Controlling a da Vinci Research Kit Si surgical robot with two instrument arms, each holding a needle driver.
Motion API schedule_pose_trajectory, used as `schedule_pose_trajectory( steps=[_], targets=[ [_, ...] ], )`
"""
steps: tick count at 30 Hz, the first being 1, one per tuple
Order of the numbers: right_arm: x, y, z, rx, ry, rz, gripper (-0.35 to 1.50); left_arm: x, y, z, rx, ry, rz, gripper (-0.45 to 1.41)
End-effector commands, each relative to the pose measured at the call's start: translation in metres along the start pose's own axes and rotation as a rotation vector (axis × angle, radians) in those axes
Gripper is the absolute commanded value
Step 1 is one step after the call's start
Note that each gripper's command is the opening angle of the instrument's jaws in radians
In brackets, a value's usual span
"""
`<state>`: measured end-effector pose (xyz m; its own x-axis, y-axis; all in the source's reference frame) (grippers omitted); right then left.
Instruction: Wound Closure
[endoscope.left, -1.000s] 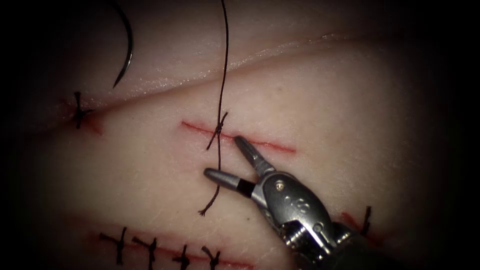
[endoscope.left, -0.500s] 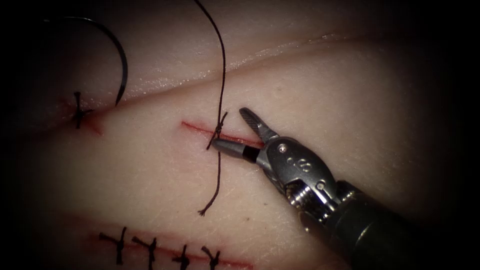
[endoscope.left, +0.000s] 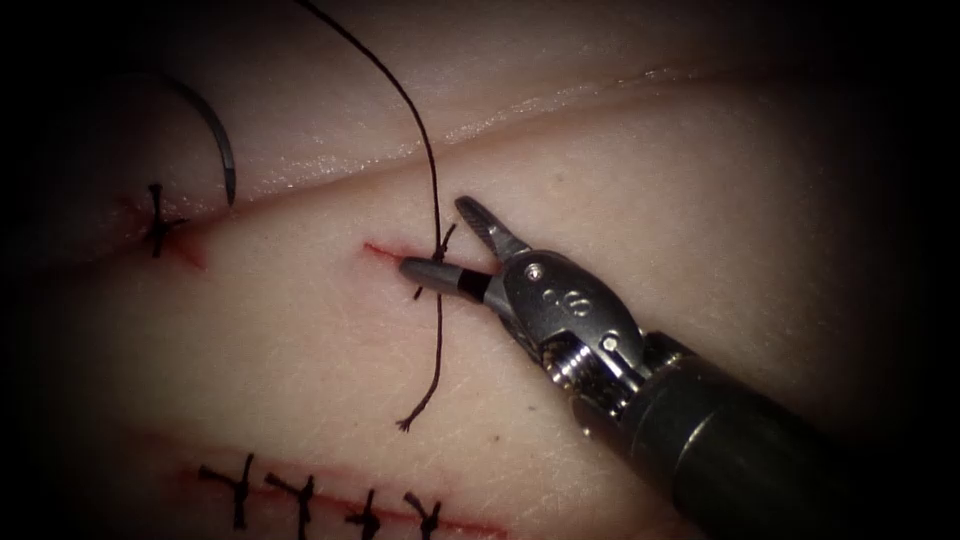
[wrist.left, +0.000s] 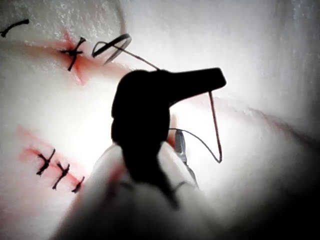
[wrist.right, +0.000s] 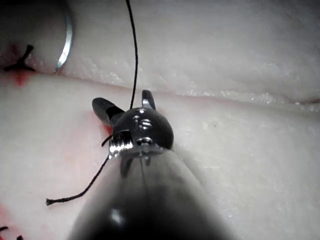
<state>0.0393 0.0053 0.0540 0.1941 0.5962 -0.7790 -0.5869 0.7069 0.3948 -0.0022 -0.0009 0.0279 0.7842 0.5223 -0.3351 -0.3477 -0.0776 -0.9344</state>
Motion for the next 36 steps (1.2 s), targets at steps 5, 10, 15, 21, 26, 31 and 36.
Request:
schedule_pose_trajectory(
  steps=[5,10,15,21,26,31,36],
  targets=[
    [-0.0001,-0.0004,0.0022,0.0,0.0,-0.036,1.31,-0.0005,0.0009,-0.001,-0.006,-0.034,-0.098,-0.45],
    [0.0,-0.0004,0.0032,0.003,0.003,-0.052,1.33,-0.0004,0.0023,-0.0016,-0.023,-0.068,-0.173,-0.45],
    [0.0,-0.0003,0.0046,0.01,0.01,-0.08,1.35,-0.0007,0.0032,-0.0017,-0.027,-0.078,-0.205,-0.45],
    [0.0002,-0.0005,0.0063,0.0,0.009,-0.142,1.36,-0.0012,0.0038,-0.0018,-0.03,-0.085,-0.223,-0.45],
    [0.0002,-0.0002,0.0076,-0.007,-0.001,-0.175,1.36,-0.0013,0.0048,-0.0023,-0.03,-0.088,-0.227,-0.45],
    [0.0001,0.0001,0.008,-0.008,-0.001,-0.181,1.36,-0.0012,0.0053,-0.0028,-0.028,-0.091,-0.228,-0.45],
    [0.0002,0.0002,0.0083,-0.009,0.0,-0.186,1.36,-0.0014,0.006,-0.0032,-0.026,-0.09,-0.225,-0.45]
  ],
)
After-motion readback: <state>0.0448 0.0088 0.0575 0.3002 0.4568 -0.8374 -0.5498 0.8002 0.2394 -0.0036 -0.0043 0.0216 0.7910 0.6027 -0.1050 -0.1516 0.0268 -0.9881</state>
